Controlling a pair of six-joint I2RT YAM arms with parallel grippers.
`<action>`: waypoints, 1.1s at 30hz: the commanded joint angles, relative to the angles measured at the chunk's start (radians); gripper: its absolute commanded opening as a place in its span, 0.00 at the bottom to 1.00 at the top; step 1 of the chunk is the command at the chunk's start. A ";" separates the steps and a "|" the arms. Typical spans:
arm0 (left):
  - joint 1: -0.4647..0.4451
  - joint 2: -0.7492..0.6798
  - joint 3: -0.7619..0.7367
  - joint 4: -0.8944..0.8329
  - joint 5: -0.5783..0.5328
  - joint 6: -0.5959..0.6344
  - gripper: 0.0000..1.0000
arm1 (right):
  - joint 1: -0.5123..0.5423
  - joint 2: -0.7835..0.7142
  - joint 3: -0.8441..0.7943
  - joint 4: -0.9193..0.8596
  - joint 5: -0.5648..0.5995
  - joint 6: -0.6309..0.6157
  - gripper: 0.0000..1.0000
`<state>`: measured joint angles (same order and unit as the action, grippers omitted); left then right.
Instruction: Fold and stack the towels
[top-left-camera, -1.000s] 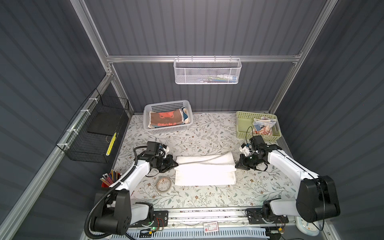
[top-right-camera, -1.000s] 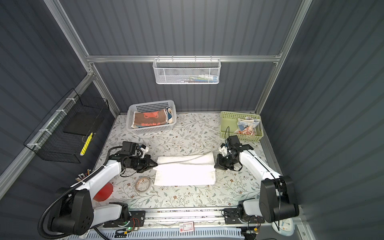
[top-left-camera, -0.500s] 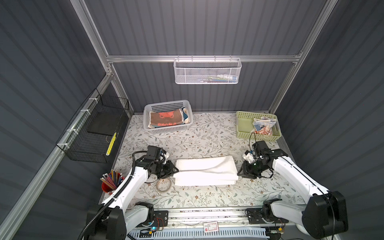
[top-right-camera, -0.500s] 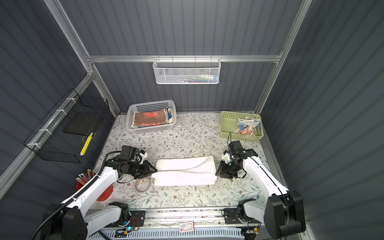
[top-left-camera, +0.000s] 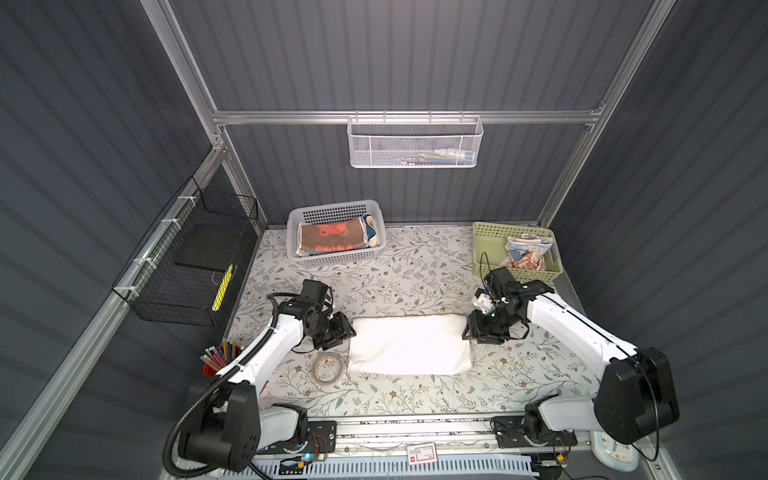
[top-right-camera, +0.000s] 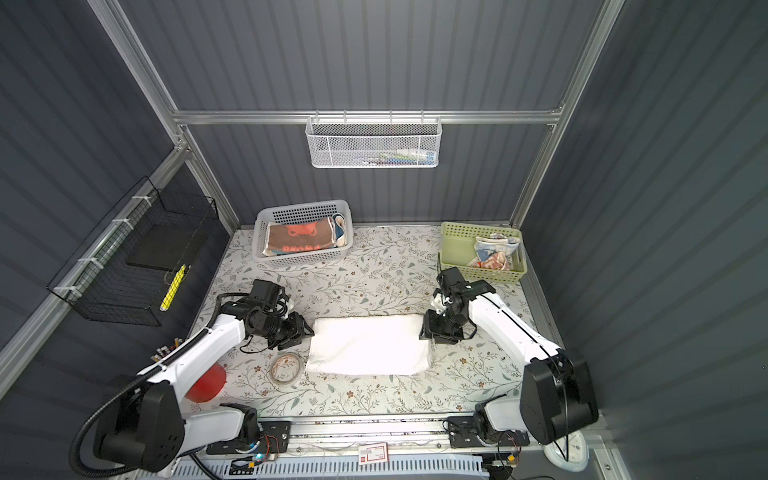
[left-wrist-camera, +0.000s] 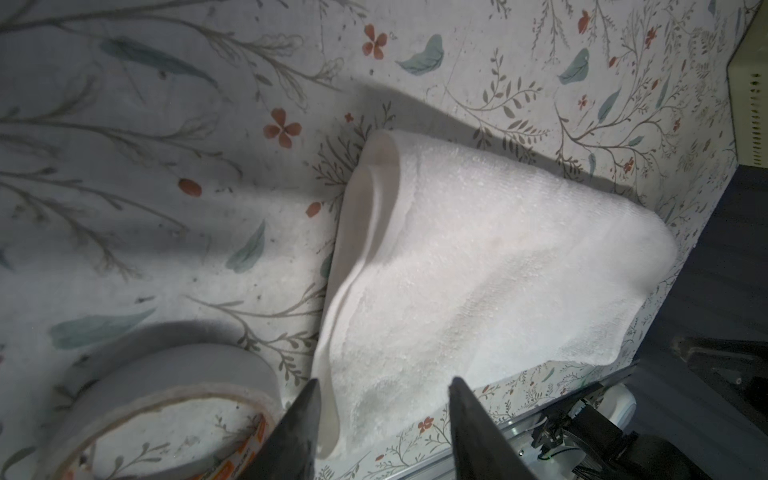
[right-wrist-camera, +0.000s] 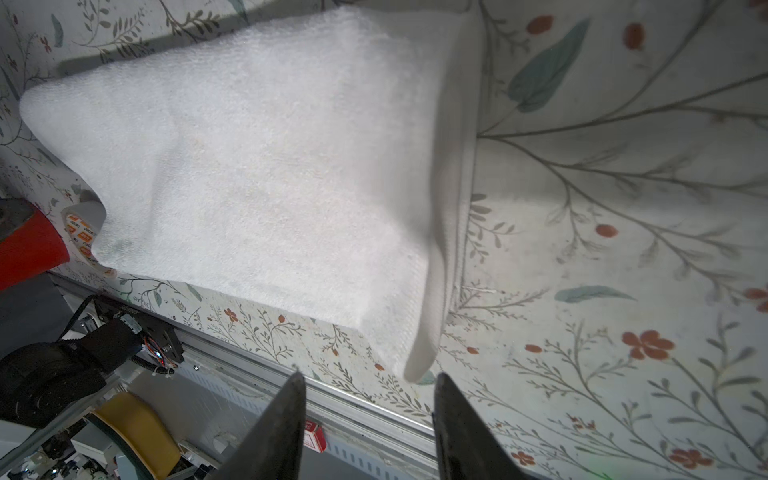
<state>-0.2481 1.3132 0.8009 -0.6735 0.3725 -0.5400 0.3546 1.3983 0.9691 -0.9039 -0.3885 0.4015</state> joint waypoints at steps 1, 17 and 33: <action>-0.002 0.059 0.043 0.068 0.005 0.035 0.49 | 0.028 0.061 0.008 0.072 0.005 0.023 0.50; 0.046 0.944 1.317 -0.114 -0.185 0.256 0.39 | 0.024 0.271 -0.031 0.192 0.007 0.020 0.39; 0.031 0.756 0.982 -0.124 -0.174 0.229 0.39 | -0.141 0.179 -0.147 0.189 0.036 0.010 0.37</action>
<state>-0.2039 2.1929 1.8462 -0.8154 0.1833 -0.2993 0.2306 1.5883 0.8391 -0.6880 -0.3927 0.4370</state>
